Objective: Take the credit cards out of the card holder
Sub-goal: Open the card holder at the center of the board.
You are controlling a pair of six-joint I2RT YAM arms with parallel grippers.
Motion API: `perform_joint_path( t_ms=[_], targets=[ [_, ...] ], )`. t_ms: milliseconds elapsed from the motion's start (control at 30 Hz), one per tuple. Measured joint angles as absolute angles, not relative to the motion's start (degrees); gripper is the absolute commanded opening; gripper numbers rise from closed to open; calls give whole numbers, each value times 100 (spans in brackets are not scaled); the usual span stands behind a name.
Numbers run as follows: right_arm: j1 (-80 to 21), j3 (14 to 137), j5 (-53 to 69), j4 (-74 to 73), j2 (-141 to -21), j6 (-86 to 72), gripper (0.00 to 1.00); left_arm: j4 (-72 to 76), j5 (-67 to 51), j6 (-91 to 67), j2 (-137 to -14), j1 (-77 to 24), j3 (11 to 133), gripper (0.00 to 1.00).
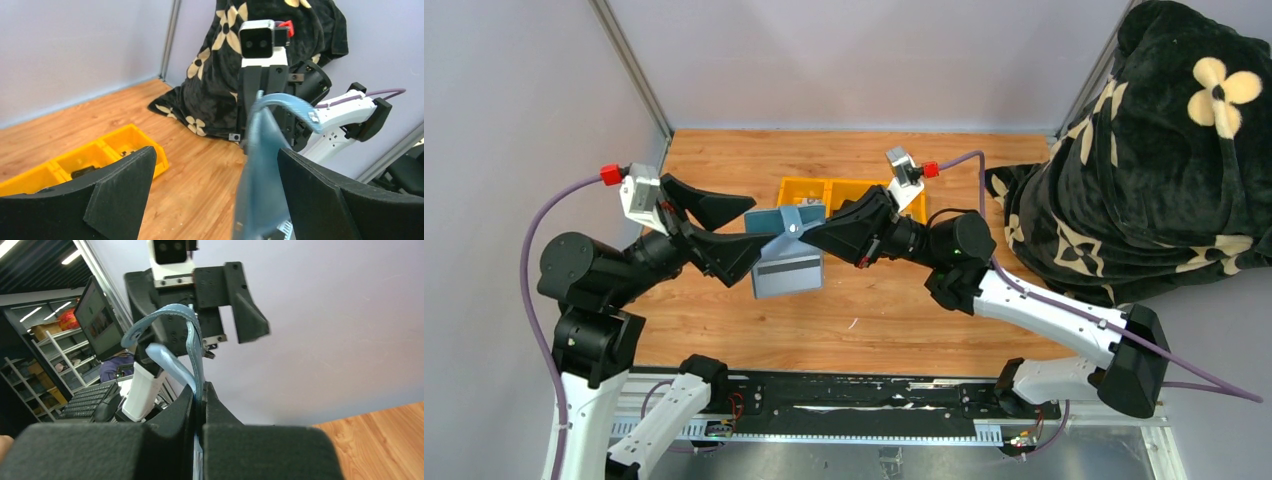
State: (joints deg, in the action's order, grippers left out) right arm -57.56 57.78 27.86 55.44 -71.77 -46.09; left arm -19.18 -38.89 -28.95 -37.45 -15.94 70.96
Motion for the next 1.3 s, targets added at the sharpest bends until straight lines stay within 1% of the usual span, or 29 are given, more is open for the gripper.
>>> perform_joint_path(
  t_ms=[300,400,500,533,700,867,967,1000,1033,1067,1133,1167,1267,1300],
  targets=[
    [-5461,5778,2600,4528,-6919,-4536,0,-1903,-4397,-2847,-3575,-1601,7271,98],
    [-5461,5778,2576,4340,-6788,-4506,0,-1848,-4584,-2847,-3566,-1601,7271,94],
    [-5459,5778,2598,4303,-6689,-4508,0,-1754,-4746,-2794,-3551,-1603,7203,82],
    [-5459,5778,2628,4318,-6689,-4530,0,-1737,-4786,-2735,-3535,-1603,7144,75],
    [-5461,5780,2836,4427,-6869,-4727,0,-1855,-4766,-2285,-3459,-1605,6827,50],
    [-5463,5782,2952,4504,-7065,-4847,0,-1868,-4681,-2099,-3459,-1605,6584,31],
    [-5465,5837,3024,4504,-7126,-4869,2,-1938,-4628,-1942,-3457,-1605,6534,15],
    [-5468,5859,3050,4504,-7133,-4871,4,-1949,-4617,-1896,-3448,-1605,6519,10],
    [-5472,5867,3063,4504,-7133,-4871,11,-1955,-4604,-1852,-3437,-1605,6504,3],
    [-5472,5889,3100,4499,-7137,-4871,22,-1959,-4600,-1800,-3424,-1605,6486,0],
    [-5472,5961,3153,4449,-7164,-4858,45,-1979,-4587,-1730,-3391,-1608,6479,0],
    [-5472,5996,3168,4429,-7175,-4877,52,-1994,-4578,-1726,-3374,-1610,6479,0],
    [-5472,6075,3236,4436,-7172,-4849,67,-2147,-4628,-1706,-3365,-1621,6479,0],
    [-5472,6080,3280,4449,-7159,-4838,68,-2182,-4639,-1715,-3365,-1621,6479,0]
  ],
)
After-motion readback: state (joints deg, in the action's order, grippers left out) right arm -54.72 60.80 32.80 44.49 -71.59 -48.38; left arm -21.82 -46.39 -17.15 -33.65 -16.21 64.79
